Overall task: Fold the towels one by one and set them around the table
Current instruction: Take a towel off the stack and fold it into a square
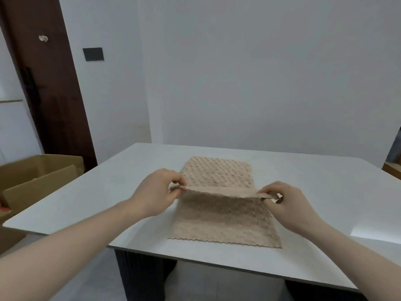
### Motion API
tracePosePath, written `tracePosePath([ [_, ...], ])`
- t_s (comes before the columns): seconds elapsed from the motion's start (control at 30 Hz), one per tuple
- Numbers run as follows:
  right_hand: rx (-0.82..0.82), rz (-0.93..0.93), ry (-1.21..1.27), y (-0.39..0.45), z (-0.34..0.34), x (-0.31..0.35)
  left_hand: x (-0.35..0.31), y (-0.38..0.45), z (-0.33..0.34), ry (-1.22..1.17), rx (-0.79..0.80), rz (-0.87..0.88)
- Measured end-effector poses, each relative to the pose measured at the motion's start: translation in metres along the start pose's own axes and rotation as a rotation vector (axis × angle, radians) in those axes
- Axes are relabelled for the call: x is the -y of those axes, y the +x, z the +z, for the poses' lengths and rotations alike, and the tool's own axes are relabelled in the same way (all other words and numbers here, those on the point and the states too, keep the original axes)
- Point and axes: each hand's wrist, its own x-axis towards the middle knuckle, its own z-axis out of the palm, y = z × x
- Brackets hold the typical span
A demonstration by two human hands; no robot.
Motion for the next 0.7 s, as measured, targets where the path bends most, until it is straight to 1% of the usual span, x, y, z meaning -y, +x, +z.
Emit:
tracePosePath([
  [0.07, 0.044, -0.074, -0.114, -0.019, 0.003, -0.004, 0.002, -0.019, 0.007, -0.003, 0.052, 0.018],
  [0.13, 0.077, -0.103, -0.184, -0.034, 0.007, -0.01, 0.0, -0.034, 0.013, 0.01, 0.089, 0.024],
  [0.23, 0.117, -0.094, -0.221, -0.05, 0.011, -0.018, -0.004, -0.049, 0.022, 0.059, 0.145, 0.033],
  [0.33, 0.136, -0.069, -0.239, -0.062, 0.014, -0.023, -0.007, -0.055, 0.028, 0.109, 0.237, 0.01],
  [0.4, 0.143, -0.051, -0.227, -0.065, 0.015, -0.024, -0.011, -0.056, 0.029, 0.12, 0.265, -0.015],
  [0.43, 0.131, -0.045, -0.212, -0.065, 0.015, -0.024, -0.014, -0.055, 0.028, 0.122, 0.25, -0.02],
  [0.53, 0.034, -0.012, -0.134, -0.062, 0.014, -0.024, -0.027, -0.049, 0.025, 0.085, 0.118, -0.009],
  [0.57, 0.012, -0.007, -0.117, -0.061, 0.014, -0.024, -0.031, -0.048, 0.024, 0.064, 0.097, -0.014],
  [0.6, 0.014, -0.001, -0.124, -0.06, 0.015, -0.023, -0.034, -0.047, 0.025, 0.067, 0.115, -0.022],
  [0.7, 0.112, 0.013, -0.176, -0.065, 0.017, -0.023, -0.037, -0.049, 0.031, 0.176, 0.309, -0.027],
])
